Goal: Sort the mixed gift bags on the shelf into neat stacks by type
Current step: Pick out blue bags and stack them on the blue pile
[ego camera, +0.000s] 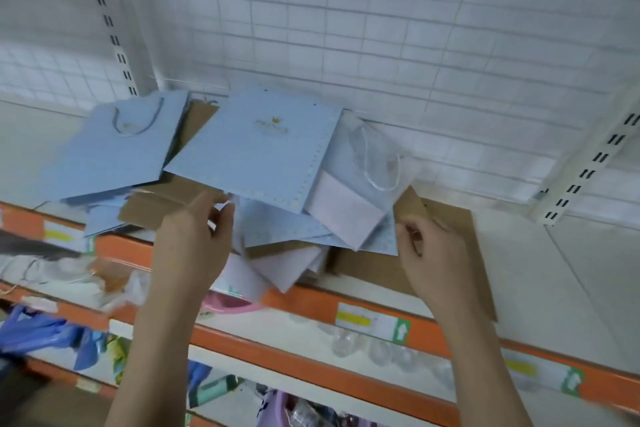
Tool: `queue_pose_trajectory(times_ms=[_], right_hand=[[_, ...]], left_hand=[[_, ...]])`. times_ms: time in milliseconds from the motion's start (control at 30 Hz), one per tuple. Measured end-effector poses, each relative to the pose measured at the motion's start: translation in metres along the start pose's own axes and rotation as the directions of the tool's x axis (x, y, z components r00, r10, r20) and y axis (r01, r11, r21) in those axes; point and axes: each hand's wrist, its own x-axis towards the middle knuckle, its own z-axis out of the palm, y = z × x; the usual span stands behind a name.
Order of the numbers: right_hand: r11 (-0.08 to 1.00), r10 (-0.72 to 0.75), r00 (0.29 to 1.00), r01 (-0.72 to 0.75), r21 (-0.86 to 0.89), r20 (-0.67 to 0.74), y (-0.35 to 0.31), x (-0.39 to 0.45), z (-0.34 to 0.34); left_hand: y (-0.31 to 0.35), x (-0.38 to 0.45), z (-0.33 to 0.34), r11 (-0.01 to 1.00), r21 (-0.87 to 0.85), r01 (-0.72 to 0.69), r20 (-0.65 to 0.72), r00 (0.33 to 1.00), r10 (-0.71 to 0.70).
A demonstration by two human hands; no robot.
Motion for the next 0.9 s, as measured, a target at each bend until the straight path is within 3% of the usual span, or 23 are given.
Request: queue_pose_trajectory(times_ms=[233,367,467,567,767,900], right_hand=[[0.992,-0.123,0.992,0.123,-0.003,0.041,-0.06,0.035,0.032],[0.992,-0.123,0.986,0.125,-0.009,0.114,-0.078,0.059,0.053],[0.996,-0.056,0.982,0.067,-0.056,0.178,-0.088,0.076,0.068],[0.988,0.116,0.972,-0.093,-0.122,0.203,-0.095,0.087,0.079],[0.927,0.356,0.896,-0.302,-0.224,0.264,-0.121,0.096,0.092],[0.927,0.375,0.91,-0.375,-0.034,0.178,-0.148,0.101,0.101]], left_hand=[[-0.038,0.03,-0.012,0.999,-0.03,0.032,-0.016,0.999,-0.033],[-0.046,0.041,-0.012,0.998,-0.026,0.063,-0.023,0.998,-0.063],[-0.053,0.055,-0.013,0.997,-0.037,0.075,-0.019,0.997,-0.076],[-0.06,0.071,-0.011,0.996,-0.074,0.042,-0.01,0.999,-0.043],[-0.088,0.092,-0.006,0.987,-0.149,-0.057,0.053,0.996,0.065],[-0.124,0.116,-0.018,0.979,-0.163,-0.125,0.101,0.985,0.143]])
